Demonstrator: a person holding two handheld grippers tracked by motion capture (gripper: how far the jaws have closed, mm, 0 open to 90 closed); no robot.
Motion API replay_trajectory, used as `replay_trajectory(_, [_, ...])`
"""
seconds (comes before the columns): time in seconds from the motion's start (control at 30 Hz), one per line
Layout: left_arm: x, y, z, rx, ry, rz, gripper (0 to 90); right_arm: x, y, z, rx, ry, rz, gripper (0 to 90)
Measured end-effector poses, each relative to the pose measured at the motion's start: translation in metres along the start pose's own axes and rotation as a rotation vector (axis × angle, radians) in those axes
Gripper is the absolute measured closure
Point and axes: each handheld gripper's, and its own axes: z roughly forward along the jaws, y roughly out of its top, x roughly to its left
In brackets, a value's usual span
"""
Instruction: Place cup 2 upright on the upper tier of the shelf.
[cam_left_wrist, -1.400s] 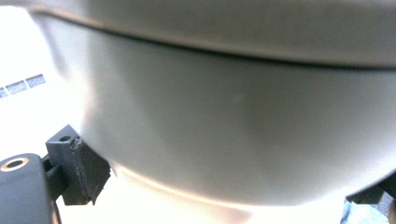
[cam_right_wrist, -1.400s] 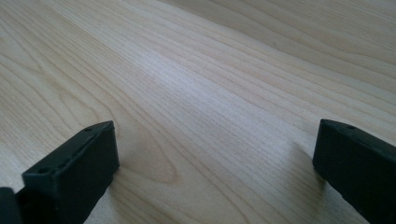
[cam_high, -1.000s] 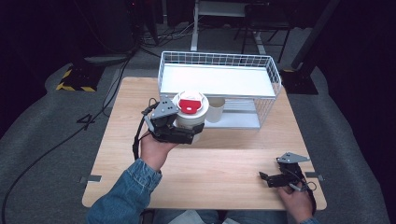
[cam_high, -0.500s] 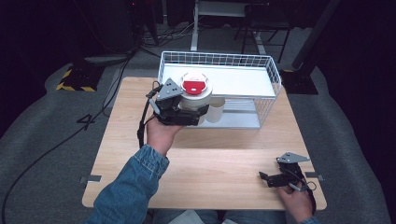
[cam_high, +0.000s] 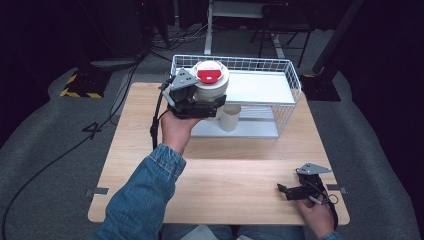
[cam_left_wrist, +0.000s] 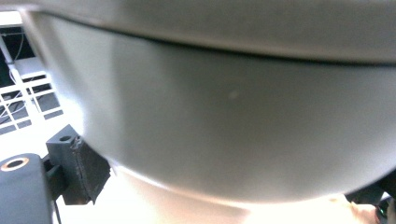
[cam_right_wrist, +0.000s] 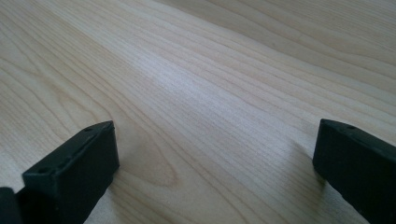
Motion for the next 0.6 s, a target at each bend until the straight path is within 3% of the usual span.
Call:
replay_trajectory(0.3, [0.012, 0.022, 0.018, -0.021, 0.041, 0.011, 9.3, 0.0, 0.0, 0.0, 0.0, -0.001, 0.001, 0.5])
replay_trajectory(0.6, [0.021, 0.034, 0.04, -0.035, 0.056, -0.003, 9.4, 0.0, 0.001, 0.001, -0.002, -0.005, 0.005, 0.5])
